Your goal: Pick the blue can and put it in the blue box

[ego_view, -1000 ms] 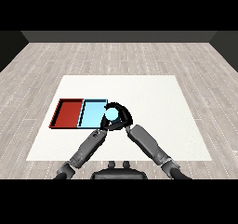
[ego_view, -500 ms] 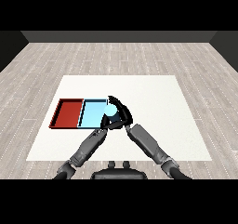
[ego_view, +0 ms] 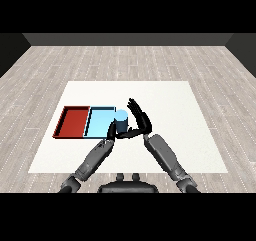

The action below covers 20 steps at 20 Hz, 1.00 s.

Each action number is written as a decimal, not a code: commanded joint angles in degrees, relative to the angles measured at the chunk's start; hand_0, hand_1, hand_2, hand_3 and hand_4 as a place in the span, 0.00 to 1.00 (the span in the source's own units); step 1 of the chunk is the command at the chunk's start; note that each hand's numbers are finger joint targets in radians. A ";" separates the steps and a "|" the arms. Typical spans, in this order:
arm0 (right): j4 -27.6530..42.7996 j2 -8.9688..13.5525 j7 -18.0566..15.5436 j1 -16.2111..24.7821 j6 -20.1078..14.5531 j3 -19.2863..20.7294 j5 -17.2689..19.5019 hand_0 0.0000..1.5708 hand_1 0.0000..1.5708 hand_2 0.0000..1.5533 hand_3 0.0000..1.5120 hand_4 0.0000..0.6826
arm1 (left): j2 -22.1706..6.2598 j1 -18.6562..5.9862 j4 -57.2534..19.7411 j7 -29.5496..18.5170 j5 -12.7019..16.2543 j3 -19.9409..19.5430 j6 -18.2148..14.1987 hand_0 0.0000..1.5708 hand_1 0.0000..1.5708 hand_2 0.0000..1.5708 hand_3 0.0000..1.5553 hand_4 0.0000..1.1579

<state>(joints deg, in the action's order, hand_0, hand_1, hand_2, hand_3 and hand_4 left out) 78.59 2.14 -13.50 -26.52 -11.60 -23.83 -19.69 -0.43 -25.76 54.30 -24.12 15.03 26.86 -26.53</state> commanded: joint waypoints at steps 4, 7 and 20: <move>13.78 2.07 1.99 9.87 -0.29 2.06 1.42 0.00 0.00 0.00 0.00 0.00 | -0.47 0.61 -3.13 -3.15 -2.11 -4.58 3.14 1.00 1.00 1.00 0.96 0.97; 19.98 5.85 0.90 15.40 1.27 5.16 -0.55 0.00 0.00 0.00 0.00 0.00 | 0.07 -2.14 -4.41 -1.03 -4.03 -4.65 0.95 1.00 1.00 1.00 0.96 0.97; 24.26 11.32 1.49 21.85 4.49 18.38 -6.47 0.00 0.00 0.00 0.00 0.00 | -13.20 -5.54 -10.23 9.27 -2.91 -15.37 4.66 1.00 1.00 1.00 0.96 0.97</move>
<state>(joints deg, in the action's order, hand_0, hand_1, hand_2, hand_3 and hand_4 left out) 101.47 12.28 -14.62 -4.34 -6.42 -8.23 -24.86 -9.70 -28.46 48.13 -18.55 11.01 15.44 -23.51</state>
